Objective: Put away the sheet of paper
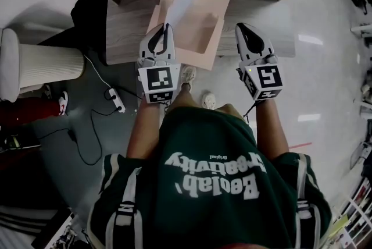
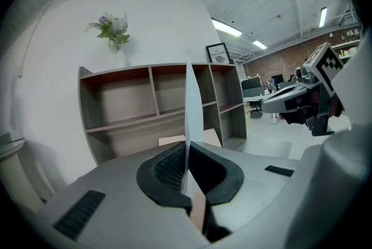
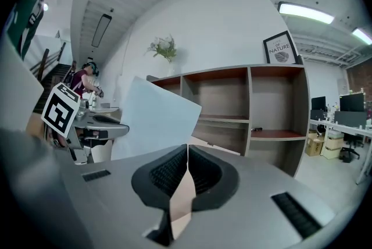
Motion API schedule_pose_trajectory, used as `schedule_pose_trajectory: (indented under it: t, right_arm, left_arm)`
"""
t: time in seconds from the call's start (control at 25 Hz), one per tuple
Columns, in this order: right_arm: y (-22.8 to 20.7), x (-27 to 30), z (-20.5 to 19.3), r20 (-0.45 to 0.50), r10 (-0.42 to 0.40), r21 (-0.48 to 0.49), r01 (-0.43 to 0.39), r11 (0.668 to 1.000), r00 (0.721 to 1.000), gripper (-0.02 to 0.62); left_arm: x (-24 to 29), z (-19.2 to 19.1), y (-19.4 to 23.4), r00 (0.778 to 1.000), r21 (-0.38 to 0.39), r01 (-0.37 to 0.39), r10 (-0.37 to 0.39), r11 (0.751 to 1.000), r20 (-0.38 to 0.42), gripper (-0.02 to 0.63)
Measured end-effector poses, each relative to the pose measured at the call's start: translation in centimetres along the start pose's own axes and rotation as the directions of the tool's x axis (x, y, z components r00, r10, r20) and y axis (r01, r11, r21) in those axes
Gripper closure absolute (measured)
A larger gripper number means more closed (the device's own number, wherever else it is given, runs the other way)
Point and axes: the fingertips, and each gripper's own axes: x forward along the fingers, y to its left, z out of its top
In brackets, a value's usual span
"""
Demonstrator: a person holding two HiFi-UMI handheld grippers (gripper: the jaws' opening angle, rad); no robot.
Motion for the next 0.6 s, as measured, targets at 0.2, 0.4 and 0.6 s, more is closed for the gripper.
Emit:
schedule_pose_trajectory:
  t: [0.2, 0.4, 0.6]
  right_arm:
    - [-1.5, 4.3, 0.8, -0.010, -0.056, 0.006, 0.057, 0.998, 0.998, 0.560]
    - [-2.7, 7.7, 1.1, -0.026, -0.119, 0.023, 0.119, 0.993, 0.993, 0.560]
    - [-2.5, 10.2, 1.6, -0.037, -0.162, 0.025, 0.163, 0.986, 0.986, 0.560]
  left_arm:
    - [5.3, -0.5, 2.7, 0.996, 0.040, 0.082, -0.081, 0.996, -0.023, 0.588]
    - [9.3, -1.6, 4.7, 0.978, 0.103, 0.202, -0.195, 0.974, -0.070, 0.588]
    - [12.4, -3.2, 5.9, 0.945, 0.255, 0.324, -0.298, 0.911, -0.133, 0.588]
